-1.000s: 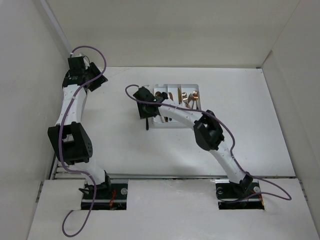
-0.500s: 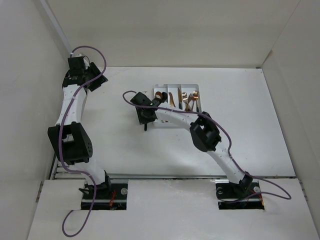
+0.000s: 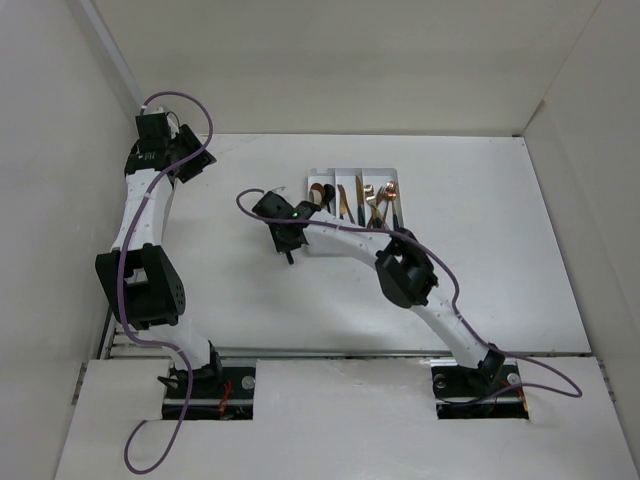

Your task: Sort the eating utensils into containers

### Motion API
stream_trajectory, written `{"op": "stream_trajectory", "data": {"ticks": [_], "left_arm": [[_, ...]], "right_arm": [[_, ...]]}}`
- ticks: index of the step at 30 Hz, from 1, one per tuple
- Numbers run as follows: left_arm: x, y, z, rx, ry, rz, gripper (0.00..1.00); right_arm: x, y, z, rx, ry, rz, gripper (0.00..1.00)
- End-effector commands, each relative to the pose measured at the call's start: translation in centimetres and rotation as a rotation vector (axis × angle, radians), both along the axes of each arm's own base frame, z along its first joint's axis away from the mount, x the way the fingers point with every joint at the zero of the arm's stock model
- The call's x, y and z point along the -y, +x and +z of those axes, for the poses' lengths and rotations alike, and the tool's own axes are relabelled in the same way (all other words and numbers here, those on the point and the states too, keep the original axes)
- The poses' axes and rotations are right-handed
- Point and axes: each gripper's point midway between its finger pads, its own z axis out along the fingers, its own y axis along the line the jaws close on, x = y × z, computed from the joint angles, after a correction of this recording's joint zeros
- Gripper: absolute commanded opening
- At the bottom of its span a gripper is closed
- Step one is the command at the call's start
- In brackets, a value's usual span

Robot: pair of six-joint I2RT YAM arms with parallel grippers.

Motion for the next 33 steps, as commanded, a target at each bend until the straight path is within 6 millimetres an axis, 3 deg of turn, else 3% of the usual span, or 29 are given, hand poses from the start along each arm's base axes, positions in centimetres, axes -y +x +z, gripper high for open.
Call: {"op": "stream_trajectory", "data": {"ticks": [1, 2, 3, 5, 6, 10, 11, 12, 13, 14, 15, 18, 21, 26, 30, 33], "left_arm": [[-0.1, -0.1, 2.1, 0.060, 0.008, -0.002, 0.43], [-0.1, -0.1, 2.1, 0.060, 0.008, -0.002, 0.43], [-0.1, -0.1, 2.1, 0.060, 0.008, -0.002, 0.43], [-0.1, -0.1, 2.1, 0.060, 0.008, -0.002, 0.43], [-0.1, -0.1, 2.1, 0.060, 0.008, -0.002, 0.43], [-0.1, -0.2, 2.5, 0.069, 0.010, -0.002, 0.43], [-0.1, -0.2, 2.5, 0.070, 0.010, -0.002, 0.43], [-0.1, -0.2, 2.5, 0.070, 0.010, -0.002, 0.43], [-0.1, -0.2, 2.5, 0.070, 0.010, -0.002, 0.43], [-0.1, -0.2, 2.5, 0.070, 0.010, -0.002, 0.43], [-0.1, -0.2, 2.5, 0.070, 0.010, -0.002, 0.43], [-0.1, -0.2, 2.5, 0.070, 0.010, -0.002, 0.43], [-0.1, -0.2, 2.5, 0.070, 0.010, -0.002, 0.43], [-0.1, -0.4, 2.3, 0.061, 0.008, -0.002, 0.43], [-0.1, -0.3, 1.9, 0.051, 0.007, -0.002, 0.43], [-0.1, -0.1, 2.3, 0.060, 0.008, -0.002, 0.43]], "right_arm": [[-1.1, -0.3, 2.8, 0.028, 0.062, 0.055, 0.00], [-1.4, 0.0, 4.2, 0.051, 0.092, 0.055, 0.00], [-2.0, 0.6, 7.5, 0.106, 0.154, 0.050, 0.00], [-2.2, 1.3, 10.8, 0.170, 0.206, 0.035, 0.00], [-2.3, 1.6, 13.9, 0.220, 0.257, 0.026, 0.00], [2.7, 5.2, 16.7, 0.269, 0.279, -0.124, 0.00], [5.1, 7.1, 16.6, 0.276, 0.270, -0.185, 0.00], [6.8, 7.4, 14.9, 0.249, 0.239, -0.217, 0.00], [9.2, 8.9, 14.6, 0.249, 0.230, -0.285, 0.00], [9.6, 8.5, 14.1, 0.232, 0.217, -0.292, 0.00], [11.8, 9.5, 12.9, 0.222, 0.185, -0.335, 0.00], [14.6, 10.4, 11.7, 0.205, 0.154, -0.385, 0.00], [15.5, 10.5, 10.5, 0.177, 0.151, -0.400, 0.00], [16.3, 9.3, 6.2, 0.096, 0.124, -0.436, 0.00], [16.3, 8.7, 5.1, 0.060, 0.114, -0.425, 0.00], [16.8, 8.6, 5.0, 0.061, 0.087, -0.436, 0.26]]}}
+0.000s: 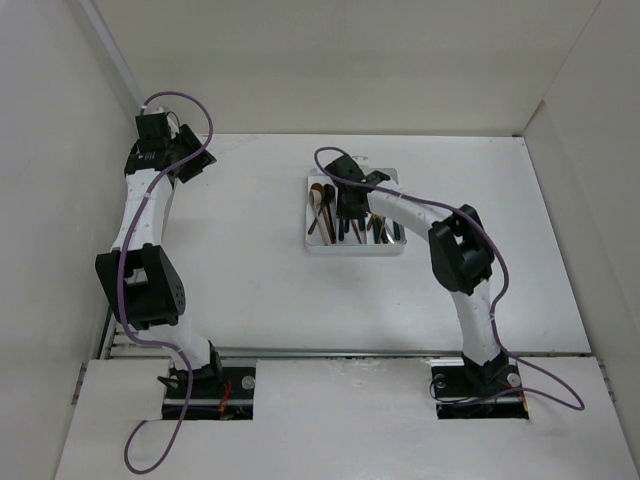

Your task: Sort the eating utensils into containers

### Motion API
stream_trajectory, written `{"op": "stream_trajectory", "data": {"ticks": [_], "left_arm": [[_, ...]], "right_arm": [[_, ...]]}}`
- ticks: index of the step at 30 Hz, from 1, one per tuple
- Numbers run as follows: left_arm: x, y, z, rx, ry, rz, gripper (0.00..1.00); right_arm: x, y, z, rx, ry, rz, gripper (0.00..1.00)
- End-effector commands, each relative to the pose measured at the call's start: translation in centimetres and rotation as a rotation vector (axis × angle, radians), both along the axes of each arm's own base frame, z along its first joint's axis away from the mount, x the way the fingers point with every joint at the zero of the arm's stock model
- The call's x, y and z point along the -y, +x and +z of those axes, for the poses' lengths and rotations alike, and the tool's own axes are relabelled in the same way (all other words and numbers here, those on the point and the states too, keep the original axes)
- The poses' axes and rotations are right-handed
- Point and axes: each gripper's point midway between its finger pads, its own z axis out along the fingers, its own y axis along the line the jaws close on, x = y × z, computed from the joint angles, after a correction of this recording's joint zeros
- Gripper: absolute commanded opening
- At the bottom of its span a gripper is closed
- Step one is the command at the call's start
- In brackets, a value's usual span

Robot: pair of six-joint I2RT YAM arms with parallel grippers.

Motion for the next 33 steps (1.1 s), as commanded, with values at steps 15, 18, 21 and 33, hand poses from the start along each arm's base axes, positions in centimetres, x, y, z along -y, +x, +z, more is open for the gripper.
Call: {"op": "stream_trajectory", "data": {"ticks": [15, 18, 21, 33], "left_arm": [[-0.7, -0.1, 2.2, 0.058, 0.034, 0.017, 0.46], [-0.8, -0.1, 2.1, 0.057, 0.039, 0.025, 0.48], [-1.0, -0.1, 2.1, 0.056, 0.045, 0.032, 0.48], [-1.2, -0.1, 2.1, 0.056, 0.058, 0.034, 0.49]], "right_arm": [[15.3, 2.1, 19.8, 0.363, 0.103, -0.284, 0.77], [24.4, 0.7, 18.5, 0.306, 0.065, -0.443, 0.80], [33.2, -2.3, 18.3, 0.297, 0.022, -0.644, 0.82], [42.1, -9.8, 20.5, 0.401, 0.043, -0.860, 0.87]]}}
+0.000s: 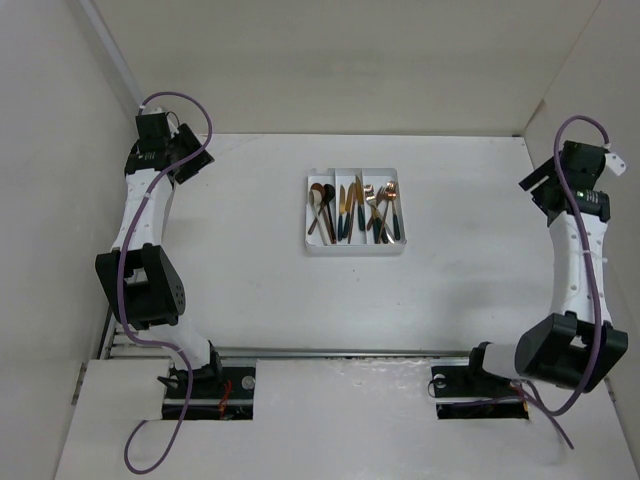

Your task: Sort the eating utensils into containers

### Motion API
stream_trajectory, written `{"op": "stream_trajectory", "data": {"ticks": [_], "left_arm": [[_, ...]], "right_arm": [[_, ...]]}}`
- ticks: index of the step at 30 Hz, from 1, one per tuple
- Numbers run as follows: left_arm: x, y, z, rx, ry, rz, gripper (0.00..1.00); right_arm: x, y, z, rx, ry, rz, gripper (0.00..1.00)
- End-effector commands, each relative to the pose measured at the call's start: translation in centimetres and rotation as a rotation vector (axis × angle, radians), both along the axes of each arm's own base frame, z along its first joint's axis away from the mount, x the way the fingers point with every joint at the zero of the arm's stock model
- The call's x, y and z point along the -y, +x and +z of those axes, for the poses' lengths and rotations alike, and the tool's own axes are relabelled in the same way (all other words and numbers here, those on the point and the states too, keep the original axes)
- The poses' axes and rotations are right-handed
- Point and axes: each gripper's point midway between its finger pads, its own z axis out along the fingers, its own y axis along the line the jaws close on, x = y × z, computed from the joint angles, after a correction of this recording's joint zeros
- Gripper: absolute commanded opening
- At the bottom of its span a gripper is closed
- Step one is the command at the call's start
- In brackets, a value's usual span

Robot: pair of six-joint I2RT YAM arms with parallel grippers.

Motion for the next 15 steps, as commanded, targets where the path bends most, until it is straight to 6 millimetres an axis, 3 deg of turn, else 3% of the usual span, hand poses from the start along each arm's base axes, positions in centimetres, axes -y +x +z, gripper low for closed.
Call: {"op": "stream_trajectory", "data": {"ticks": [1, 13, 15], "left_arm": [[-0.4, -0.1, 2.2, 0.060, 0.024, 0.003, 0.50], [-0.3, -0.5, 2.7, 0.069, 0.018, 0.008, 0.51], [-0.3, -0.5, 2.7, 0.069, 0.018, 0.008, 0.51]], "right_arm": [[-0.9, 0.4, 2.5, 0.080, -0.022, 0.054, 0.87], [-1.3, -0.7, 2.2, 0.091, -0.026, 0.054, 0.87], [-1.6, -0.8, 3.1, 0.119, -0.032, 0.074, 0.87]]}}
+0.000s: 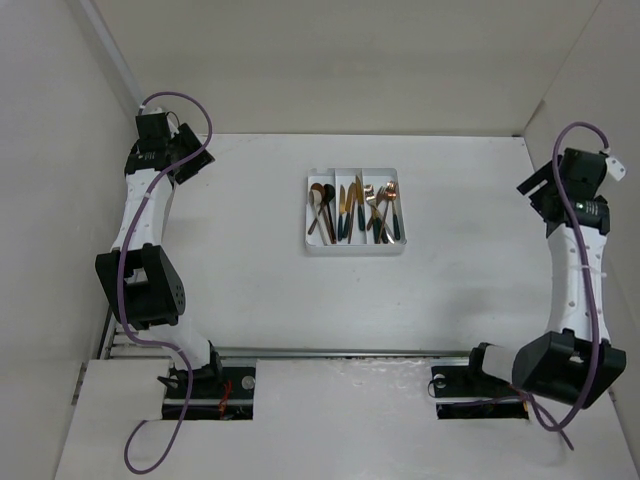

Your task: Sort the eating utensils into containers

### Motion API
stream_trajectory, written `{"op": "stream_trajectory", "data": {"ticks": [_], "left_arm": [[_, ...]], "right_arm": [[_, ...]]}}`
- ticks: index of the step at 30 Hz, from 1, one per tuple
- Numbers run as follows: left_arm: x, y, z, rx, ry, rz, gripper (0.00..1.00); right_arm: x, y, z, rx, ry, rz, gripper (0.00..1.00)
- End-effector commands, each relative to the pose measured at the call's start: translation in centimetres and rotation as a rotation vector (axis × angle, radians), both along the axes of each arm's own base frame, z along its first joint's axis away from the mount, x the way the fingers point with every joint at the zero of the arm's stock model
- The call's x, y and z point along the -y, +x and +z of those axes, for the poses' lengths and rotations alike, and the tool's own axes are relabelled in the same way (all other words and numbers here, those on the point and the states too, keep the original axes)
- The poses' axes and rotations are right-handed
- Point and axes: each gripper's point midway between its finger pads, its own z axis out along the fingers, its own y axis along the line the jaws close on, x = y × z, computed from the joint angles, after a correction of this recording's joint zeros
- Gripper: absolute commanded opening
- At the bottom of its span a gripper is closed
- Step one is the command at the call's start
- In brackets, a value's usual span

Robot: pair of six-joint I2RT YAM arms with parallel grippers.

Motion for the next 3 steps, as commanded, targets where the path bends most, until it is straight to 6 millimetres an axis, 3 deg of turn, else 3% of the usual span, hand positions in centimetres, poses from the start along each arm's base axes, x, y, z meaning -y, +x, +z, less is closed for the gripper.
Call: {"op": "stream_trajectory", "data": {"ticks": [1, 3], "left_arm": [[-0.3, -0.5, 2.7, 0.069, 0.015, 0.009, 0.51], [-0.2, -0.7, 2.7, 0.069, 0.015, 0.009, 0.51]], "right_arm": [[-0.4, 0.0, 1.4, 0.066, -0.025, 0.028, 0.87], [-1.0, 0.0, 2.9, 0.136, -0.037, 0.063, 0.87]]}}
